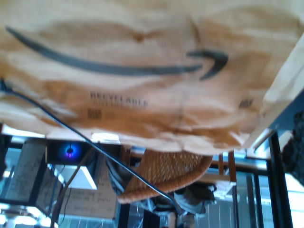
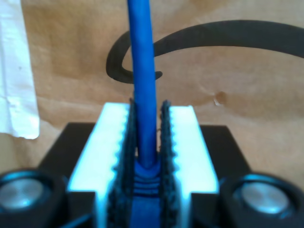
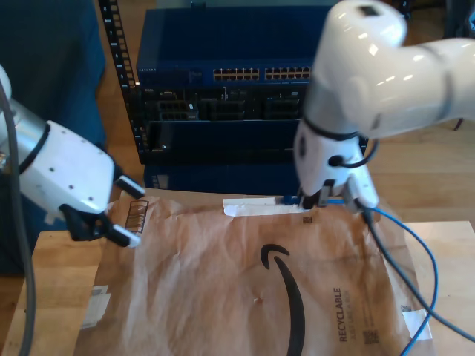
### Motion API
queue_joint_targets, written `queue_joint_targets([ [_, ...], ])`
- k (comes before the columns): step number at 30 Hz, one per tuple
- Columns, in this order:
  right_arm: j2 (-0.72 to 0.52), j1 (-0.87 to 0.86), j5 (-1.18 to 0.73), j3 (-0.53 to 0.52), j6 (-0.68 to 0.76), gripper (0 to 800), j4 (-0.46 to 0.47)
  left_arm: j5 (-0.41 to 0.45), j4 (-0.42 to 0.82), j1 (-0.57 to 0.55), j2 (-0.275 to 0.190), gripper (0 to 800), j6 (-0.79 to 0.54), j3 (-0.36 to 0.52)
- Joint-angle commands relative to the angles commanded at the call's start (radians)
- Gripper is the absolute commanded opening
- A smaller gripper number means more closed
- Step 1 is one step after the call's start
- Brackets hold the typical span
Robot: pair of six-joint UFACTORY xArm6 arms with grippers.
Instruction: Grab the cable and plug it in
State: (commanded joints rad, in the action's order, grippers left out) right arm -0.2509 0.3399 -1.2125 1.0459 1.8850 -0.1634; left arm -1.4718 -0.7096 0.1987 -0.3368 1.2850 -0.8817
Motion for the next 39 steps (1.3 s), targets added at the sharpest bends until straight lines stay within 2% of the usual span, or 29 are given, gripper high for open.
queue_joint_targets([
  [5, -0.061, -0.052, -0.026, 0.005, 0.000, 4, -0.107, -0.002, -0.109, -0.058, 0.015, 799, 0.005, -0.002],
  [12, -0.126, -0.120, -0.069, 0.025, 0.008, 4, -0.199, 0.006, -0.123, -0.106, 0.021, 800, 0.023, -0.003],
  [17, -0.161, -0.144, -0.092, 0.031, 0.008, 4, -0.282, -0.006, -0.242, -0.123, 0.021, 800, 0.032, -0.011],
  [19, -0.183, -0.146, -0.092, 0.032, 0.008, 4, -0.308, -0.006, -0.247, -0.144, 0.021, 799, 0.032, -0.018],
  [25, -0.226, -0.144, -0.106, 0.049, 0.041, 4, -0.322, 0.003, -0.252, -0.244, 0.021, 800, 0.034, -0.060],
  [30, -0.258, -0.141, -0.107, 0.040, 0.048, 4, -0.330, -0.015, -0.261, -0.249, 0.021, 799, 0.031, -0.074],
  [33, -0.267, -0.137, -0.109, 0.040, 0.046, 4, -0.330, -0.046, -0.270, -0.249, 0.023, 799, 0.029, -0.110],
  [39, -0.269, -0.129, -0.107, 0.029, 0.046, 4, -0.330, -0.064, -0.348, -0.247, 0.023, 799, 0.029, -0.137],
])
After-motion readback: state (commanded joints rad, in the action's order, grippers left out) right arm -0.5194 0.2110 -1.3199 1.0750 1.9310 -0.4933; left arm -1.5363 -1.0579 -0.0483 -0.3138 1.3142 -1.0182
